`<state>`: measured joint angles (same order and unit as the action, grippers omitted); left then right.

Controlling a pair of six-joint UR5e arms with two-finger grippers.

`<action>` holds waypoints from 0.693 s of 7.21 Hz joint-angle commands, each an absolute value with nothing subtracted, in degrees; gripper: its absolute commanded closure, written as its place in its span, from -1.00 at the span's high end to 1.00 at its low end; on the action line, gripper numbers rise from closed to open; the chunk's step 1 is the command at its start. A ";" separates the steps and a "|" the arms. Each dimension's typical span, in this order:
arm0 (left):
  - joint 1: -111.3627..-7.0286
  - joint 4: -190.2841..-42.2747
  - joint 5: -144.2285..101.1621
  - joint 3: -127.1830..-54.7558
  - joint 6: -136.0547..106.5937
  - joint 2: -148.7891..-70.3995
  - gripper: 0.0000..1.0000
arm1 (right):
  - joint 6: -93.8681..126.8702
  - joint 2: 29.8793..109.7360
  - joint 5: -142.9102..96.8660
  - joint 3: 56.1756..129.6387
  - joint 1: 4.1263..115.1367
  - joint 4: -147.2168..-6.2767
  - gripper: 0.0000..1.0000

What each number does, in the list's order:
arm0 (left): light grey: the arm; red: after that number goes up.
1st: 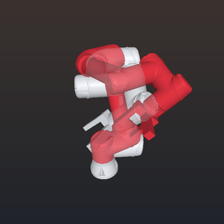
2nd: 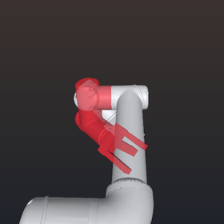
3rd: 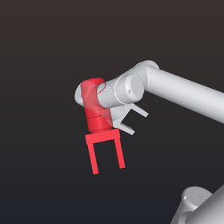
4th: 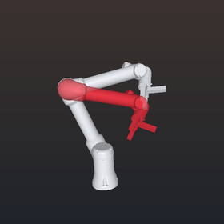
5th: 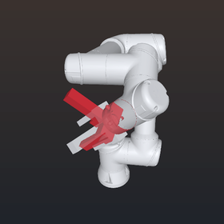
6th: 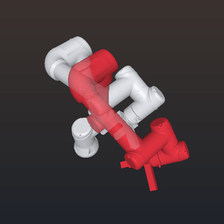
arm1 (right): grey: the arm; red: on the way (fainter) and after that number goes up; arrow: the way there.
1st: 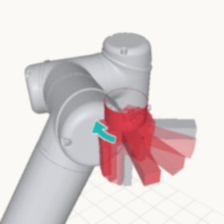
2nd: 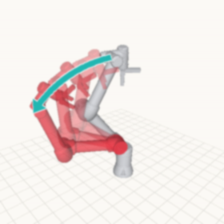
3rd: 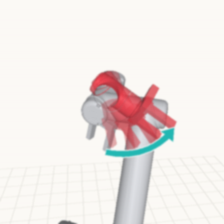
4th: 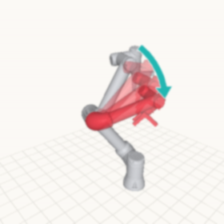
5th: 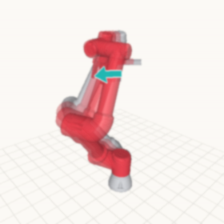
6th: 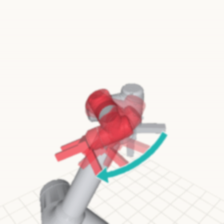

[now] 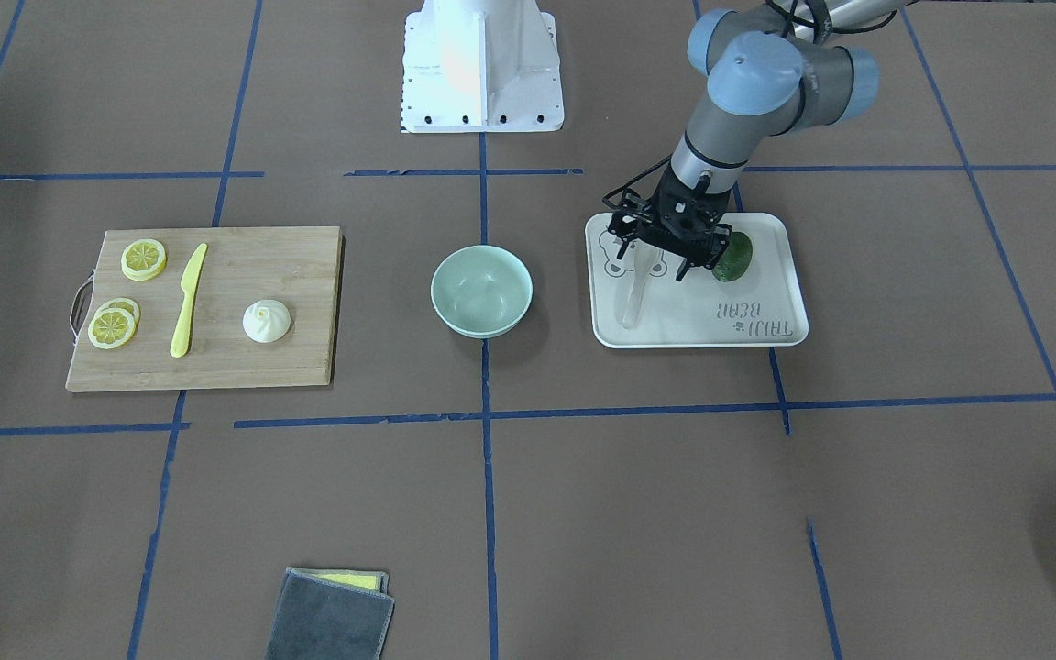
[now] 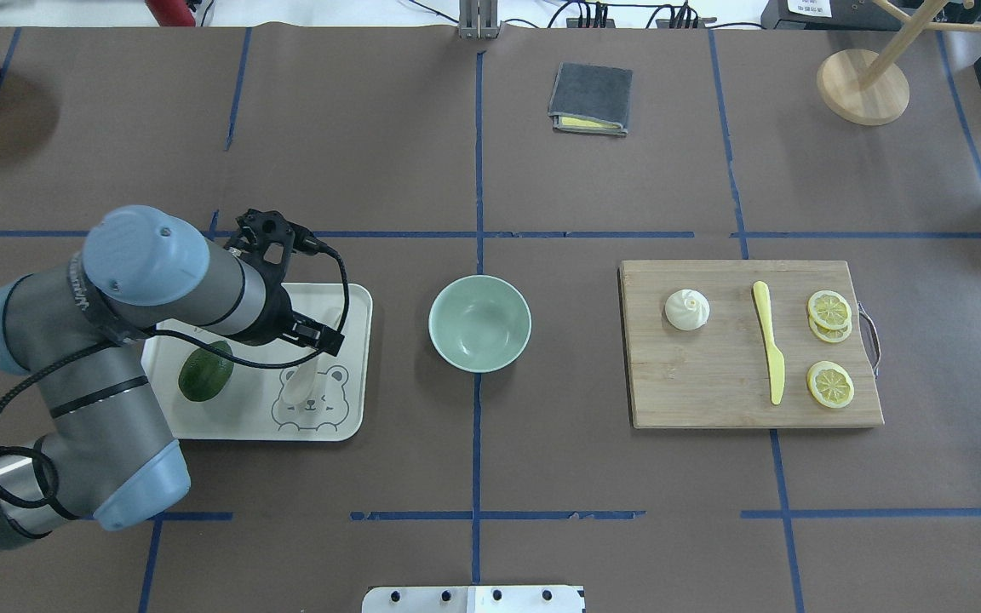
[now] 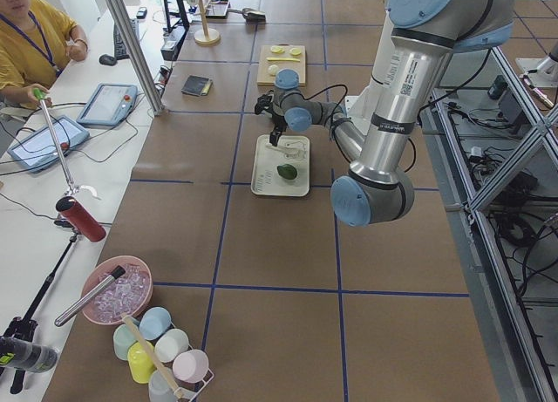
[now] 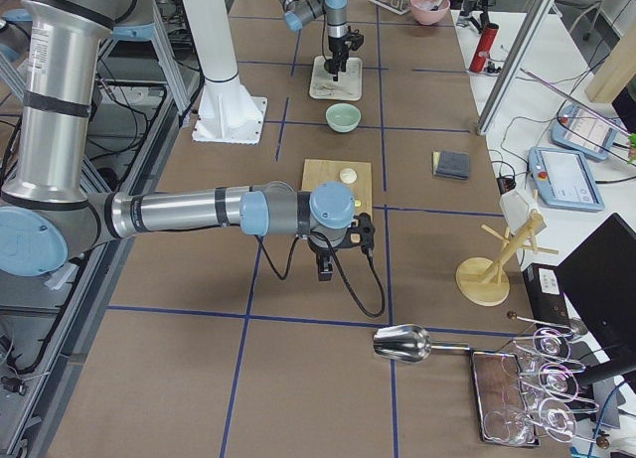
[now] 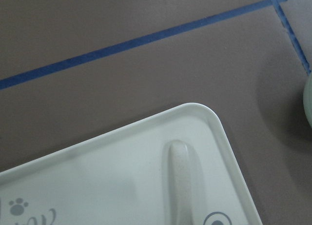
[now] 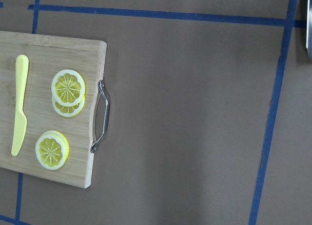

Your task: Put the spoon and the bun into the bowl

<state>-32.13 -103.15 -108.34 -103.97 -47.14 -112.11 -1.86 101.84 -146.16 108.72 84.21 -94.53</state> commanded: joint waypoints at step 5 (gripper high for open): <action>-30.85 -101.25 -107.31 -97.82 -42.54 -114.96 0.38 | -1.67 101.87 -146.07 108.37 84.11 -94.57 1.00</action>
<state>-30.88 -101.04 -107.25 -98.42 -42.78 -114.82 -1.68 101.87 -146.08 108.39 84.11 -94.57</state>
